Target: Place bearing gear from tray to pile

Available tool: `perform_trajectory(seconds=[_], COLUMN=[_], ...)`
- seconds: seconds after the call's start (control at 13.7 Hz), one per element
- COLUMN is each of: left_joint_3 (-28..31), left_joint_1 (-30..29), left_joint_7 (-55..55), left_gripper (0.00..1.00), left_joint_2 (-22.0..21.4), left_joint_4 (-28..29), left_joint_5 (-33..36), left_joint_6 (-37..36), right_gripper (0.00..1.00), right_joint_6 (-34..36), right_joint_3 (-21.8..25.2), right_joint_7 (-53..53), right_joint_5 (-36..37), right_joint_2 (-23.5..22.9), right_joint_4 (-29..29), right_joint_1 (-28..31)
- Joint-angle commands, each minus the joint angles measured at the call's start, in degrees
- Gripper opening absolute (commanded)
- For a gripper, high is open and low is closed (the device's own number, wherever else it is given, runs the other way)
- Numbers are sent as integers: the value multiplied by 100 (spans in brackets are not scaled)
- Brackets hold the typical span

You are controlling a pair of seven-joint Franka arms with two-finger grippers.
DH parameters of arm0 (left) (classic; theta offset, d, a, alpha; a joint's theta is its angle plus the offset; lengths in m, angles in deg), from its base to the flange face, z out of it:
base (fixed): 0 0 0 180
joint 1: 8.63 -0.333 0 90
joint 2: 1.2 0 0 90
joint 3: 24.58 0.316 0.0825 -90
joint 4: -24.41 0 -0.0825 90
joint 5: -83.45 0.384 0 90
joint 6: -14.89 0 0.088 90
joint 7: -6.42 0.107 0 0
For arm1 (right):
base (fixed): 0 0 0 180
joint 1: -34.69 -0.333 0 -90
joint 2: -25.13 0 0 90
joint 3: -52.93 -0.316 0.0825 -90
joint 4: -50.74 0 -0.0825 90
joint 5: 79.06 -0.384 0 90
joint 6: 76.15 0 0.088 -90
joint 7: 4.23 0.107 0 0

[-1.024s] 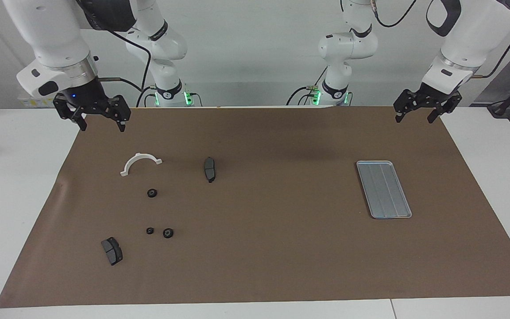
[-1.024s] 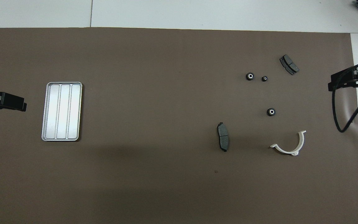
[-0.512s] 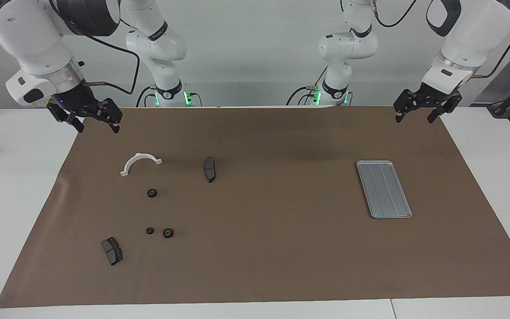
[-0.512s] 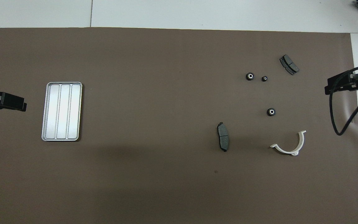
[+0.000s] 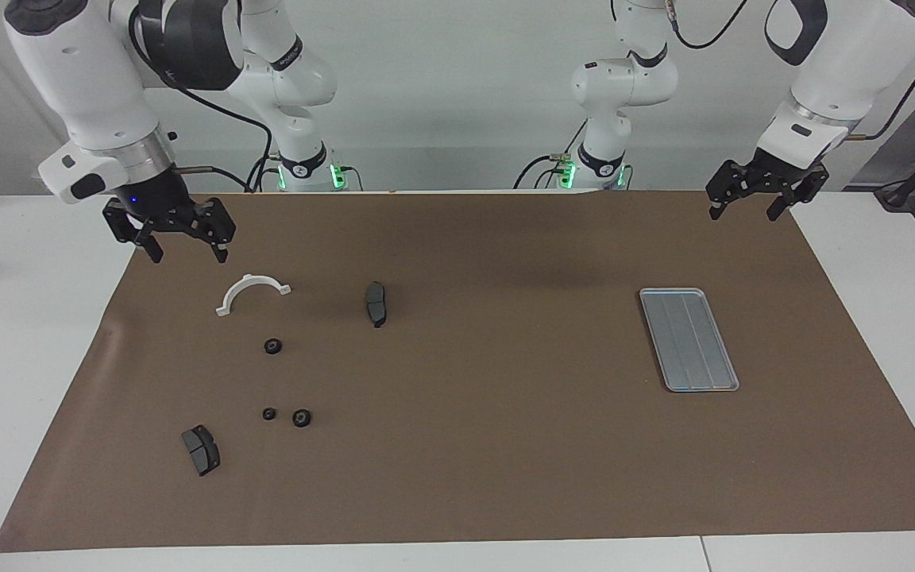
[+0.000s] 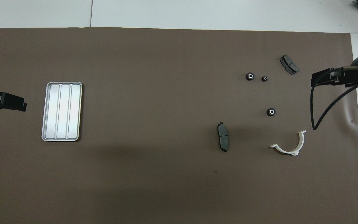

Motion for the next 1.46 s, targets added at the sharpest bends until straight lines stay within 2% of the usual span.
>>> perform_trajectory(seconds=[0.0,0.29,0.44,0.88,1.39], left_joint_3=[-41,-41,-41,-32,-32], left_joint_1=[-75,-75,-75,-75,-75], left_joint_7=[-24,-24,-24,-24,-24], left_gripper=[100,100,100,100,100], left_joint_2=[-52,-52,-52,-52,-52], left_joint_4=[56,56,56,56,56], left_joint_5=[-88,-88,-88,-88,-88], left_joint_6=[-41,-41,-41,-41,-41], right_gripper=[100,100,100,100,100], right_joint_6=[-35,-78,-78,229,273], right_joint_3=[70,122,351,430,431], right_joint_7=[-46,-20,7,-81,-72], right_joint_5=[-135,-135,-135,-144,-153], right_joint_2=[169,186,186,221,239], right_joint_4=[-268,-277,-294,-242,-241], right_joint_1=[7,-263,-449,-432,-406])
